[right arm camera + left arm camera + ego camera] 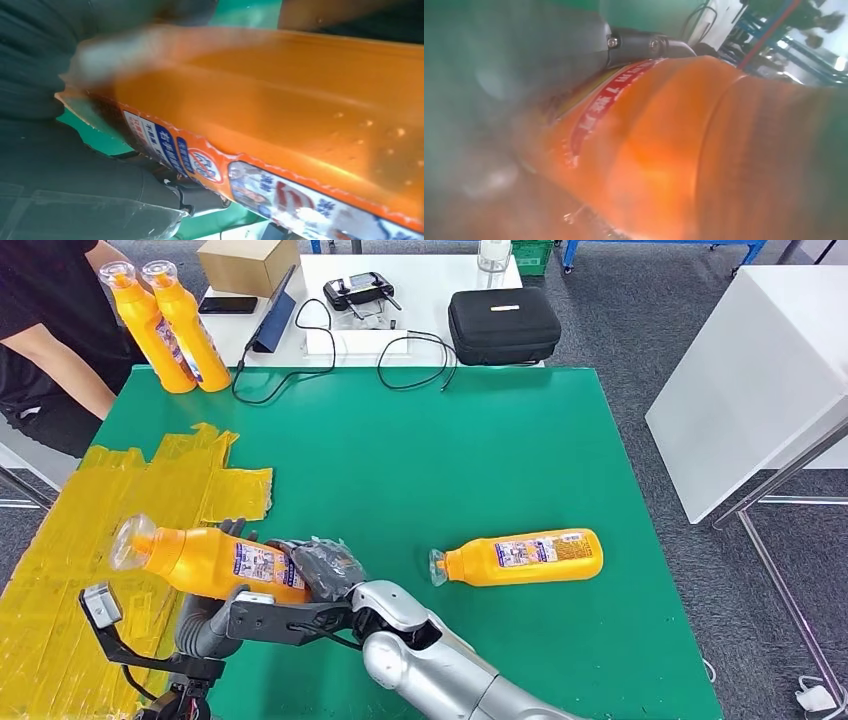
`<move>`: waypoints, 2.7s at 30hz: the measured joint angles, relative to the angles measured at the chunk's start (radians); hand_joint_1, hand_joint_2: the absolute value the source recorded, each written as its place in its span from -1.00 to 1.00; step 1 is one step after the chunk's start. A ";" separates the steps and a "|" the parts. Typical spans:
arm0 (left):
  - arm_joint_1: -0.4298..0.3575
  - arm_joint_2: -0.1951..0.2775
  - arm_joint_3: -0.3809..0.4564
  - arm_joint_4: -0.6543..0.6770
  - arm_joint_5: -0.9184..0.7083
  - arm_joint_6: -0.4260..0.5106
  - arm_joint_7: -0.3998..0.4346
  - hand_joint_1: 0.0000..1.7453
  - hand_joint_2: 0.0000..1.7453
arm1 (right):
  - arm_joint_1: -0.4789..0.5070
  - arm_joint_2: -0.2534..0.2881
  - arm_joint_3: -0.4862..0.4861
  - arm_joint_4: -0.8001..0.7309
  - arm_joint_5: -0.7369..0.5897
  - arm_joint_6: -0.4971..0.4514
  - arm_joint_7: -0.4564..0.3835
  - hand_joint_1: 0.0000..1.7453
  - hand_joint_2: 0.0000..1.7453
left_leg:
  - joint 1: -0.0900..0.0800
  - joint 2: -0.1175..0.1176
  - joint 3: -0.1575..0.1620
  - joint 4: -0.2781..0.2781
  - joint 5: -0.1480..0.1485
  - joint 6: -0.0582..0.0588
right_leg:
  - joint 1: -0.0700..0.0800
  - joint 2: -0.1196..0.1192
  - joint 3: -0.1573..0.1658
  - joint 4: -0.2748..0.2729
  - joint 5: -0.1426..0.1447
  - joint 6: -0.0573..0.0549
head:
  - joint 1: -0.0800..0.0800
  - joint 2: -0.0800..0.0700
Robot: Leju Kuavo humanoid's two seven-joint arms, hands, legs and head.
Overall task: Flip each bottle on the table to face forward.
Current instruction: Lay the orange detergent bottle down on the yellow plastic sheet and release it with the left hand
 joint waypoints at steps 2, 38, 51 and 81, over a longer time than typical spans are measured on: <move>0.002 0.001 0.006 0.003 0.000 0.004 -0.003 -1.00 1.00 | -0.005 0.007 0.017 0.004 0.014 0.003 0.009 1.00 1.00 | 0.000 0.000 0.000 0.000 0.000 0.000 | 0.000 0.000 0.000 0.000 0.000 0.000 | 0.000 0.000; 0.036 -0.026 0.083 -0.012 -0.125 0.118 -0.094 1.00 1.00 | -0.050 0.026 0.167 0.006 -0.032 0.052 0.057 0.98 1.00 | 0.000 0.000 0.000 0.000 0.000 0.000 | 0.000 0.000 -0.001 0.000 0.000 0.000 | 0.000 0.000; -0.003 -0.026 0.100 -0.025 -0.300 0.234 -0.149 1.00 1.00 | -0.020 -0.006 0.151 -0.018 -0.103 -0.016 0.008 -1.00 -1.00 | 0.000 -0.001 0.000 0.000 0.000 0.000 | 0.000 -0.001 -0.001 0.000 0.000 0.000 | 0.000 0.000; -0.098 0.111 0.106 0.131 -1.957 0.765 0.064 0.50 1.00 | 0.272 -0.236 -0.198 -0.507 -0.116 -0.129 -0.066 -1.00 -1.00 | 0.000 0.000 0.000 0.000 0.000 0.000 | 0.000 -0.001 -0.001 0.000 0.000 0.000 | 0.000 0.000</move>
